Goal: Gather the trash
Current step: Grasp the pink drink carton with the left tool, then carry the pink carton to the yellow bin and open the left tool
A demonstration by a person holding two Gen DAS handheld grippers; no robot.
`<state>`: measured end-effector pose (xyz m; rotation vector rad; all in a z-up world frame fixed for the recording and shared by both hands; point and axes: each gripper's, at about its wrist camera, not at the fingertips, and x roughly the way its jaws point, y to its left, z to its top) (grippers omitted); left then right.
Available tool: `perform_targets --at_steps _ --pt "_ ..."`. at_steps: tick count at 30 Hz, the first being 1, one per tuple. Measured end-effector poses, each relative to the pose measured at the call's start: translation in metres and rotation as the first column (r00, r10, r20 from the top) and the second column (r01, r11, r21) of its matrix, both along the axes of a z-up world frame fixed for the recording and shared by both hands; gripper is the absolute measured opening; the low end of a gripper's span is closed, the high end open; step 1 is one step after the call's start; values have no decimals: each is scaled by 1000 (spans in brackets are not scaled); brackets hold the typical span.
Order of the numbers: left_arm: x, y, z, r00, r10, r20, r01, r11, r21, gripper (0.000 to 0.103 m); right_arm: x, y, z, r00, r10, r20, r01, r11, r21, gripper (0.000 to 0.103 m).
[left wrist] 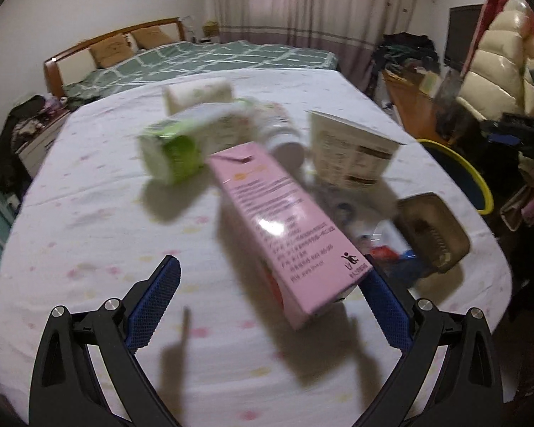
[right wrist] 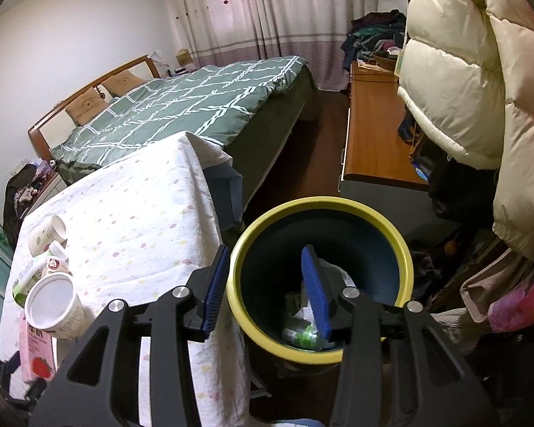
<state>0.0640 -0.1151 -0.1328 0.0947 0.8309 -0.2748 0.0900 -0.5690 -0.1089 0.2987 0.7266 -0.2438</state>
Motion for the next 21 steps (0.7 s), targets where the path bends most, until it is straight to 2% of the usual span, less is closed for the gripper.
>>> perform_targets --at_steps 3,6,9,12,14,16,17,18,21 --pt "1 25 2 999 46 -4 -46 999 -7 98 2 -1 -2 1000 6 1 -6 1000 7 40" --pt "4 37 4 999 51 -17 -52 998 -42 98 3 4 -3 1000 19 5 -19 1000 13 40" --pt "10 34 0 999 32 -40 -36 995 -88 98 5 10 -2 999 34 12 -34 999 20 40" --pt "16 26 -2 999 32 -18 -33 997 -71 97 6 16 -2 999 51 15 -52 998 20 40" --pt "22 22 -4 999 41 -10 -41 998 -49 82 6 19 -2 998 55 17 -56 998 20 40" --pt "30 16 -5 999 48 -24 -49 998 -46 76 5 19 -2 998 57 16 -57 998 21 40" --pt "34 16 -6 998 50 -37 -52 997 -52 69 5 18 -2 998 57 17 -57 998 22 40" --pt "39 14 -7 997 51 -50 -54 997 -51 67 5 19 -3 998 57 16 -57 998 22 40" --pt "47 11 -5 996 43 -72 -47 998 -43 50 5 20 -2 998 59 15 -60 998 20 40"
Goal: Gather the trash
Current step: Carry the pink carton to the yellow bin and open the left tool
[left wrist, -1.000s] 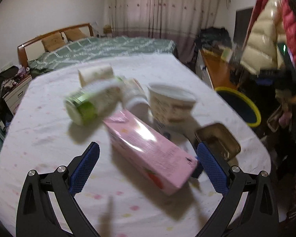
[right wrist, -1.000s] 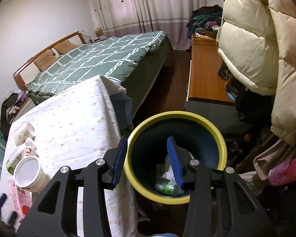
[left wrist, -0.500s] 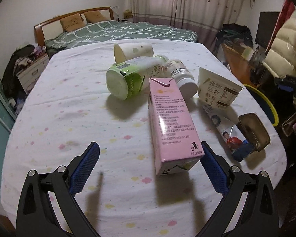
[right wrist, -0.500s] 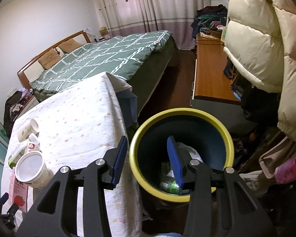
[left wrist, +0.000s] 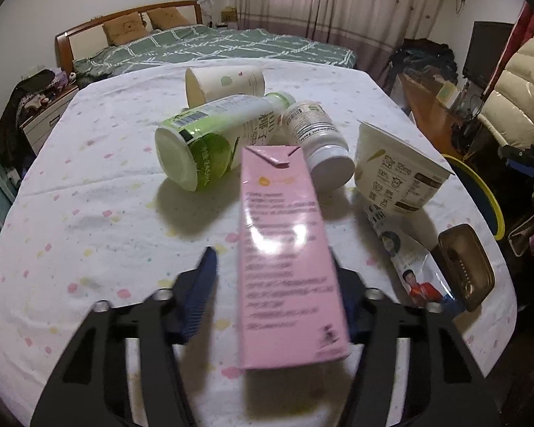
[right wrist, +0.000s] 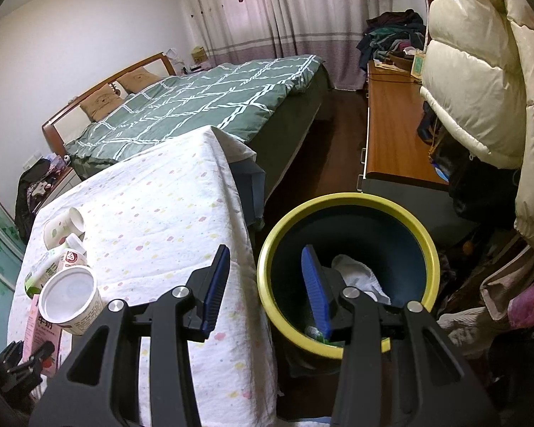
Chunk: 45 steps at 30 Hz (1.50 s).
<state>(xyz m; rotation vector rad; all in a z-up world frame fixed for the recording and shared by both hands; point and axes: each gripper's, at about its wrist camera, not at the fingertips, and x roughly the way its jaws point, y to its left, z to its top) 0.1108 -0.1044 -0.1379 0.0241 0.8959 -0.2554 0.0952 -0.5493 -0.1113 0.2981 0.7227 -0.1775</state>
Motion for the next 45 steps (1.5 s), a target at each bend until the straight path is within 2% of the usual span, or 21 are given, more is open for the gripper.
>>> perform_targets --at_steps 1,2,7,11,21,27,31,40,45 --pt "2 -1 1 1000 -6 -9 6 1000 1 43 0 0 0 1000 0 0 0 1000 0 40" --pt "3 -2 2 1000 -8 -14 8 1000 7 40 0 0 0 1000 2 1 -2 1000 0 40" --pt "4 -1 4 1000 -20 -22 21 999 24 40 -3 -2 0 1000 6 6 -6 1000 5 40" --pt "-6 3 17 999 -40 7 40 999 10 40 -4 -1 0 1000 5 5 -5 1000 4 40" --pt "-29 -18 68 985 -135 106 139 990 -32 40 -14 -7 3 1000 4 22 -4 1000 5 40" --pt "-25 -79 94 949 -283 141 291 956 -40 40 -31 -19 3 999 -37 32 37 999 -15 40" --pt "-15 -136 97 917 -376 134 385 922 -47 40 -47 -34 -1 997 -73 24 73 997 -27 40" --pt "7 -276 76 854 -519 44 520 853 -43 40 -79 -69 -13 986 -166 5 166 983 -79 40" --pt "12 -340 58 835 -550 14 550 835 -6 40 -93 -86 -20 981 -195 1 195 977 -90 40"
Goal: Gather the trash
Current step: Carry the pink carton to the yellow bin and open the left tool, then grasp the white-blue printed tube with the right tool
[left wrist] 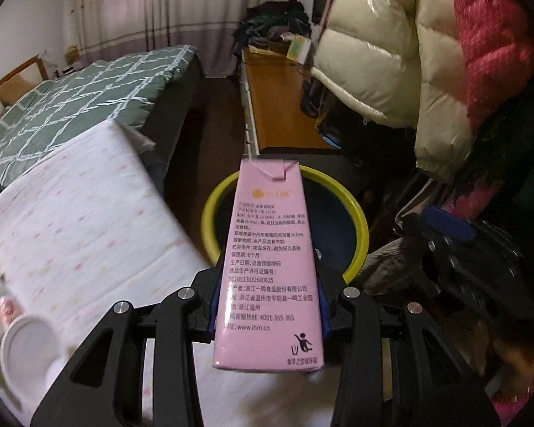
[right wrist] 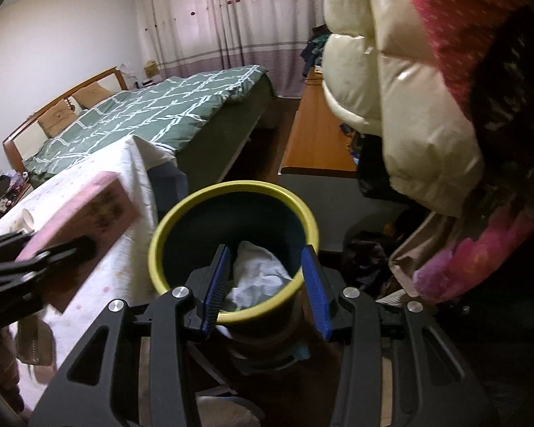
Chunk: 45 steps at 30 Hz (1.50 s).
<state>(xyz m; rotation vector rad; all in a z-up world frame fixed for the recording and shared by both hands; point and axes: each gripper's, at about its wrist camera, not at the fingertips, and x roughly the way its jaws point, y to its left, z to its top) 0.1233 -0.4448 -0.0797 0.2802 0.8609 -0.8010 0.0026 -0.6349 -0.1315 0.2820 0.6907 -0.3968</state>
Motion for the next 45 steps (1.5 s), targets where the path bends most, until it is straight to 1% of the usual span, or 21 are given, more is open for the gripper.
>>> perform_targets --at_steps 4,6,7,8,9,10,11,15,19,24,27,30,32,34,36,37,39,40,42,43,45 --pt "9 -36 -8 1000 9 17 -9 1000 22 40 -8 -10 -5 1000 -17 -3 17 1000 5 40" --pt "14 -45 -10 999 26 21 -27 999 26 41 -10 -14 -7 1000 -27 -7 27 1000 2 41" --pt "16 -50 -10 999 35 31 -36 999 26 47 -11 -16 -8 999 -33 -8 33 999 2 41" --pt "17 -54 -9 998 44 44 -45 999 27 64 -12 -17 -8 999 -34 -9 34 999 5 40" --pt "19 -54 -8 997 52 56 -53 998 25 71 -12 -18 -9 999 -35 -9 35 999 7 40" --pt "18 -53 -4 994 69 80 -70 997 16 75 -13 -18 -9 999 -36 -8 36 999 8 40" --pt "18 -50 1 993 73 90 -74 997 6 75 -13 -18 -9 999 -35 -7 35 999 9 40" --pt "15 -24 26 990 88 112 -83 995 -46 75 -13 -16 -9 1000 -27 -5 27 1000 12 40" --pt "11 24 60 982 122 145 -105 987 -117 79 -8 -8 -8 1000 -11 -5 11 1000 12 40" --pt "7 105 96 950 220 221 -179 965 -191 84 2 8 -5 1000 18 -13 -18 1000 5 40" --pt "7 159 107 923 296 247 -242 943 -227 85 10 23 -3 999 38 -19 -38 999 -1 40" --pt "8 213 111 884 372 282 -309 919 -244 87 18 42 0 997 68 -26 -69 998 -6 40" --pt "8 249 109 851 430 300 -361 896 -261 88 24 55 2 995 91 -30 -91 996 -9 40" --pt "9 287 104 807 493 323 -421 866 -271 88 31 75 4 991 126 -34 -127 992 -13 40" --pt "14 322 95 771 546 328 -477 836 -271 89 36 94 7 986 163 -37 -163 986 -17 40" --pt "16 332 92 763 559 325 -493 828 -268 89 40 108 8 981 190 -40 -191 981 -19 40" --pt "25 365 79 732 605 313 -546 796 -262 89 44 129 11 972 232 -41 -233 972 -18 40" --pt "29 380 72 709 630 316 -575 777 -258 89 46 144 12 964 262 -41 -263 965 -17 40" --pt "33 402 62 669 661 340 -609 750 -258 89 51 172 15 945 322 -48 -324 946 -18 40" --pt "35 416 55 637 680 364 -633 730 -256 89 54 187 17 935 351 -47 -353 936 -16 40" --pt "40 433 43 598 698 394 -659 708 -254 89 58 212 18 913 406 -51 -407 914 -13 40"
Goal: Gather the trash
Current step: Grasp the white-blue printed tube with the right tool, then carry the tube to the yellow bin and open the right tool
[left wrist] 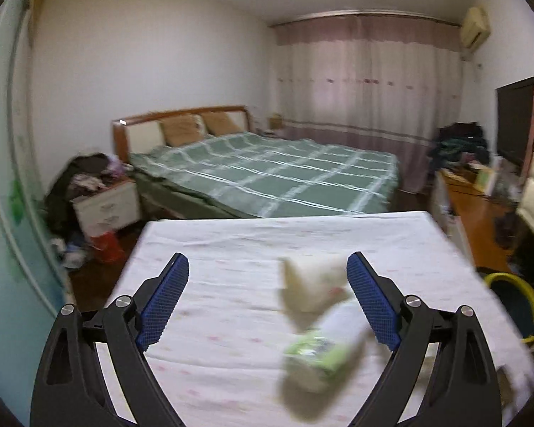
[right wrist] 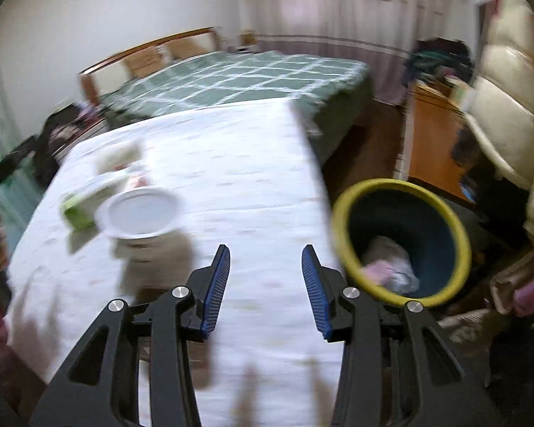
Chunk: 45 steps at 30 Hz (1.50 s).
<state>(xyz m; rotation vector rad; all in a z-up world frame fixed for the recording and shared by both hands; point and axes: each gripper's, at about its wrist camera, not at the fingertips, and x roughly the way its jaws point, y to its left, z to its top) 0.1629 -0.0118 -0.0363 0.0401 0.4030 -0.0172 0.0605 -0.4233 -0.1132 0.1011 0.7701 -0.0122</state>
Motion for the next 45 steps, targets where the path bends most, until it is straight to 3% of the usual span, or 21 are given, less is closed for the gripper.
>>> perform_targets --at_steps 8,13,19,28,33,35,38,45 --pt "18 41 -47 995 88 -38 -88 996 13 90 20 87 -9 977 199 -78 -199 980 -3 40" --pt "21 43 -51 995 76 -59 -78 997 -26 90 27 111 -15 958 252 -140 -260 965 -40 40" --pt "15 25 -47 997 65 -51 -66 998 -14 90 35 138 -34 911 325 -252 -354 932 -80 40" --pt "11 23 -42 997 66 -31 -67 998 -14 90 60 140 -56 896 286 -341 -344 931 -122 42" --pt "9 24 -40 997 69 -25 -69 997 -18 90 58 144 -56 889 314 -334 -364 926 -99 40" --pt "8 24 -40 997 70 -25 -70 997 -17 91 55 148 -56 886 326 -331 -379 919 -107 26" --pt "8 24 -40 997 73 -23 -74 997 -18 91 52 152 -55 877 353 -325 -399 913 -87 18" --pt "8 25 -40 997 75 -25 -76 997 -20 91 41 159 -44 865 417 -280 -440 898 -24 16"
